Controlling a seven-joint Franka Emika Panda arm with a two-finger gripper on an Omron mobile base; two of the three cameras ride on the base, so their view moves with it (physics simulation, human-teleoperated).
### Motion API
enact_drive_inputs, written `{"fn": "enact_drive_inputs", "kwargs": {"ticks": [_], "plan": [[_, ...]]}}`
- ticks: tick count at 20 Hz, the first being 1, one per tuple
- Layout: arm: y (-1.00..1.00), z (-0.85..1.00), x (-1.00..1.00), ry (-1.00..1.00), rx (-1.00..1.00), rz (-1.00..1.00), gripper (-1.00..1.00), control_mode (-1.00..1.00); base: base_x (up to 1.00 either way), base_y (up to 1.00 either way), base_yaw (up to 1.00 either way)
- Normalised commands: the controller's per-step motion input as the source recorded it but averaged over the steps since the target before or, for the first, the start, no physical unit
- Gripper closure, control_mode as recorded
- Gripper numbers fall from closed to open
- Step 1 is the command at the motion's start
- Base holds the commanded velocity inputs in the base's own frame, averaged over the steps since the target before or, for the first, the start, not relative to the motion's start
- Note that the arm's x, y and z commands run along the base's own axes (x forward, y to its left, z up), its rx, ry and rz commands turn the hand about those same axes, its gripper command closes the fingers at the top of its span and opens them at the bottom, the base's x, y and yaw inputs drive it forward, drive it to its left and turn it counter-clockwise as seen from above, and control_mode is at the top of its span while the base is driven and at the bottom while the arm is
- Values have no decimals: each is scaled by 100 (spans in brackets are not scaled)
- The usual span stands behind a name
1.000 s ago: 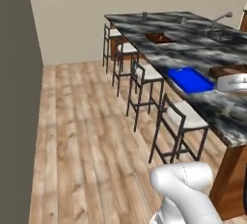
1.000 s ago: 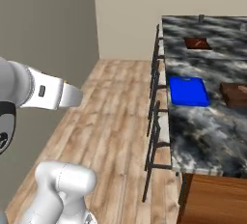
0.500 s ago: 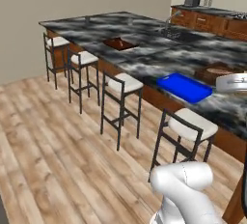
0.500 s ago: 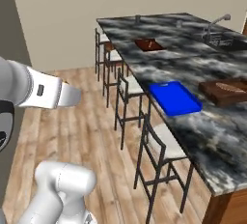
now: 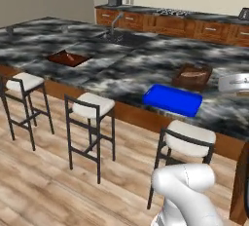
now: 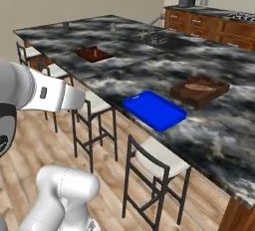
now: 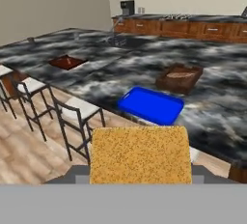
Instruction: Take the cake and donut from the fridge and place them on the empty tray on the dining counter.
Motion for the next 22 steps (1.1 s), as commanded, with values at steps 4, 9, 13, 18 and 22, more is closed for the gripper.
{"fn": "enact_drive_inputs", "kwargs": {"ticks": [4, 9, 13, 18, 22], "plan": [[0, 0, 0, 0, 0, 0, 100, 100, 84, 100, -56], [0, 0, 0, 0, 0, 0, 100, 100, 81, 99, -57], [0, 0, 0, 0, 0, 0, 100, 100, 83, 86, -62], [0, 0, 0, 0, 0, 0, 100, 100, 92, -34, -46], [0, 0, 0, 0, 0, 0, 100, 100, 100, -2, -48]]}}
